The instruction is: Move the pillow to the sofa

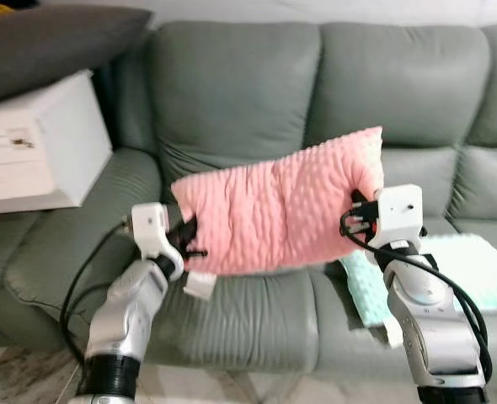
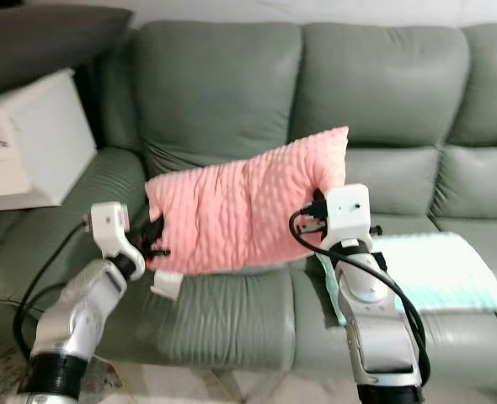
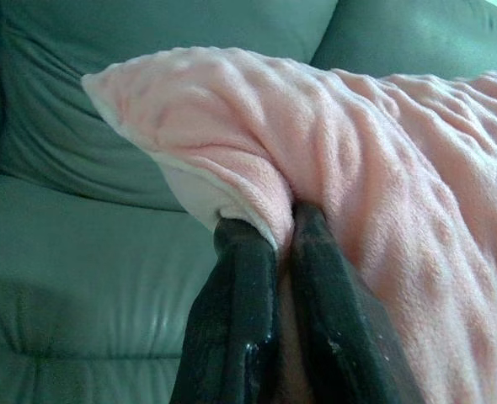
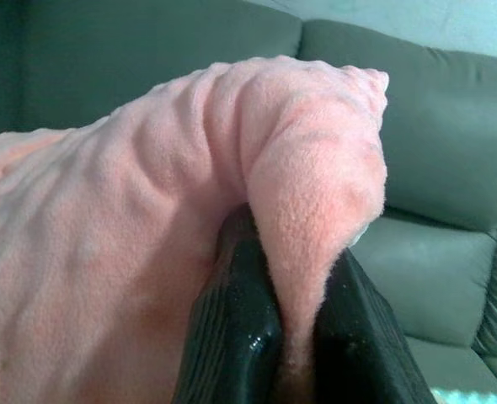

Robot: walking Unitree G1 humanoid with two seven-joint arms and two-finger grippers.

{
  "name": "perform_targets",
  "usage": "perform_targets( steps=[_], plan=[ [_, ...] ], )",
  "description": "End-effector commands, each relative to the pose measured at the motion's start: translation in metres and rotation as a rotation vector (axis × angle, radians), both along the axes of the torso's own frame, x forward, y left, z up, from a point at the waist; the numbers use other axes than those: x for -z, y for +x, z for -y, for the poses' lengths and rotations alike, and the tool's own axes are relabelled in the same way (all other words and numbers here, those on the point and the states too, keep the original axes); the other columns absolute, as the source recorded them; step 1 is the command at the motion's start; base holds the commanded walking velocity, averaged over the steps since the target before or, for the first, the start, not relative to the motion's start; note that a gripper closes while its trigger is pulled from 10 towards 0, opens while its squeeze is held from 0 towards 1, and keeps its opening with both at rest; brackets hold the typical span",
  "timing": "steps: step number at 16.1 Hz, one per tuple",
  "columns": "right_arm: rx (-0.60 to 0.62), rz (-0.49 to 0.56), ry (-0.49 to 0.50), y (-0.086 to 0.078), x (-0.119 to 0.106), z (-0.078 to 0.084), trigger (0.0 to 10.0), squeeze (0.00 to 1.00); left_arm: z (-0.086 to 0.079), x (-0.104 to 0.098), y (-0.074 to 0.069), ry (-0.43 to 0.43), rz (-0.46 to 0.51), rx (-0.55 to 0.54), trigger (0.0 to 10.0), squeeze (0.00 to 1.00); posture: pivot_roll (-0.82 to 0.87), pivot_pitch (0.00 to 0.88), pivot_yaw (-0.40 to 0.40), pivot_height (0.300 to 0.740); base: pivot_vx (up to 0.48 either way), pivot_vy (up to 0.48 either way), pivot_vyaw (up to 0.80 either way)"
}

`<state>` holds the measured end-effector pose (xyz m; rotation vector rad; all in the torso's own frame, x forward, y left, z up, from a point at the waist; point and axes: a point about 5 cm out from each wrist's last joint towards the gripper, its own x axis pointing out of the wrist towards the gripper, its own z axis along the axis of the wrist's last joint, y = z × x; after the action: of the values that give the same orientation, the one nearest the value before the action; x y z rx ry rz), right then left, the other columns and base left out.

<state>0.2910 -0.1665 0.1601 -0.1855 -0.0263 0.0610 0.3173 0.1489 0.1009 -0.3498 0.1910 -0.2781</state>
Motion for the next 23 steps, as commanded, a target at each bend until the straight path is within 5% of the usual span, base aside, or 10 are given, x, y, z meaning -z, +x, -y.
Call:
perform_targets(
  steps=[1,6,13,23],
  plan=[
    [-0.008,0.022,-0.002,-0.001,-0.006,-0.002,10.0,0.00,-0.005,-0.008,0.006,0.012,0.034,-0.013,10.0,0.00,-0.09,0.000,0.025,0.740,0.000,0.000,-0.79],
    [-0.006,0.020,-0.001,-0.003,-0.005,-0.002,10.0,0.00,-0.001,-0.004,0.005,0.007,0.035,0.002,10.0,0.00,-0.10,0.000,0.030,0.740,0.000,0.000,-0.79],
    [-0.006,0.027,0.006,-0.002,-0.005,-0.003,10.0,0.00,0.002,-0.003,0.006,0.015,0.040,0.025,10.0,0.00,-0.10,0.000,0.036,0.740,0.000,0.407,-0.62],
    [-0.004,0.034,0.006,-0.002,-0.005,-0.003,10.0,0.00,0.011,-0.002,0.002,0.050,0.082,-0.020,10.0,0.00,-0.10,0.000,0.039,0.740,0.000,0.123,0.00]
  ],
)
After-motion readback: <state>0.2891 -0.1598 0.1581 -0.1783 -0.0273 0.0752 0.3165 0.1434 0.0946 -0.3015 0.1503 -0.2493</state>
